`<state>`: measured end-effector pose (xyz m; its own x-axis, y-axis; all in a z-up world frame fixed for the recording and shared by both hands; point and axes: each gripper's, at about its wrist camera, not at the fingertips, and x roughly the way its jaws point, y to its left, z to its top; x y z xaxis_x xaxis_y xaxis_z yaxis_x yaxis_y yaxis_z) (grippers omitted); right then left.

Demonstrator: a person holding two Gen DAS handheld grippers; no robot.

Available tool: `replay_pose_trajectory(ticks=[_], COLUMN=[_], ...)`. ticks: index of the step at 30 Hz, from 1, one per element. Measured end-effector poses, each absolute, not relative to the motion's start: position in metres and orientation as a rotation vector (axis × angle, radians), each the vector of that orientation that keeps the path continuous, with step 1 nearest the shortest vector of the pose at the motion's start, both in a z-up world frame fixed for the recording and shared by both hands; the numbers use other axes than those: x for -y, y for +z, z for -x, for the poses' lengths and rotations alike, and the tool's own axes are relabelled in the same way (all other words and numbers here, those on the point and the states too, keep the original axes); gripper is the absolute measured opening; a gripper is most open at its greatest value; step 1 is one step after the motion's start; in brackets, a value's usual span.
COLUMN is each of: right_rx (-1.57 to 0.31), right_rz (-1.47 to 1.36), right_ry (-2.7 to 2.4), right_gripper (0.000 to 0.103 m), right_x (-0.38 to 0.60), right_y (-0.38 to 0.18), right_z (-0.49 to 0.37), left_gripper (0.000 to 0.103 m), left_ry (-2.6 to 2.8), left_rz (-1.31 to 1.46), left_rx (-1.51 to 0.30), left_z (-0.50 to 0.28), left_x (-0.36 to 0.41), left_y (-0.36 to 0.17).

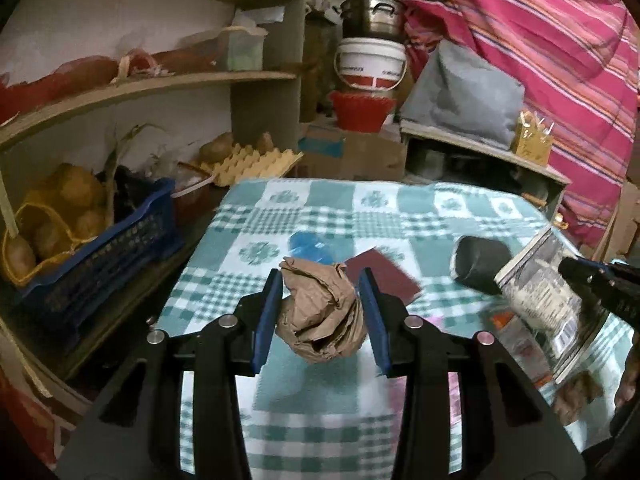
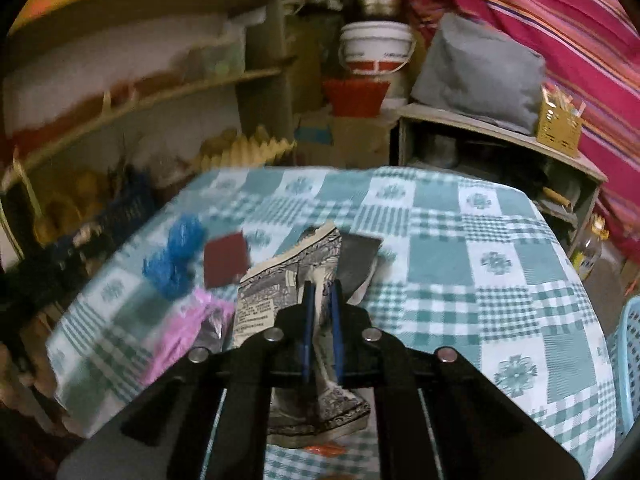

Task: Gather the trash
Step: 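Carry the brown paper and newspaper-print bag over the blue basket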

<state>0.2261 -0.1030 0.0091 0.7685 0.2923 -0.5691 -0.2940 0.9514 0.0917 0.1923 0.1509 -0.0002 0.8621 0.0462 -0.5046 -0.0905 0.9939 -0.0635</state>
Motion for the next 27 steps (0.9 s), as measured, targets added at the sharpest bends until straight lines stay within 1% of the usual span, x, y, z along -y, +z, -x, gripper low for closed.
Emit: replay_pose_trajectory(ticks=[5,14,21,24,27], right_rx=[-0.592,-0.561,-0.524,-0.518,-0.517], right_rz=[-0.063,-0.132,-0.224,-0.254,-0.278], right_ry=[0.243,0.086,-0.058,-0.126,-0.209], right_gripper=[0.008,0.008,0.008,0.008,0.008], right_x=[0.153,0.25,0.355,0.402,0.449], right_y=[0.024,0.036,0.05,0.05,0.046], right_z=[-0.229,-0.226,-0.209,-0.199,-0.19], left_gripper=[0.039,0.039,0.039,0.039,0.039], left_ry=[0.033,-0.085,-0.211,-0.261,-0.337], left_rz=[0.083,0.079,0.038,-0.012,0.0], left_rx=[-0.516,-0.51,-0.538,-0.531,-0.538], left_z=[-0.202,-0.224,-0.242,-0.243,-0.243], left_x=[-0.124,-0.048,0.046,0.093,0.14], left_y=[0.007,0.014,0.015,0.017,0.02])
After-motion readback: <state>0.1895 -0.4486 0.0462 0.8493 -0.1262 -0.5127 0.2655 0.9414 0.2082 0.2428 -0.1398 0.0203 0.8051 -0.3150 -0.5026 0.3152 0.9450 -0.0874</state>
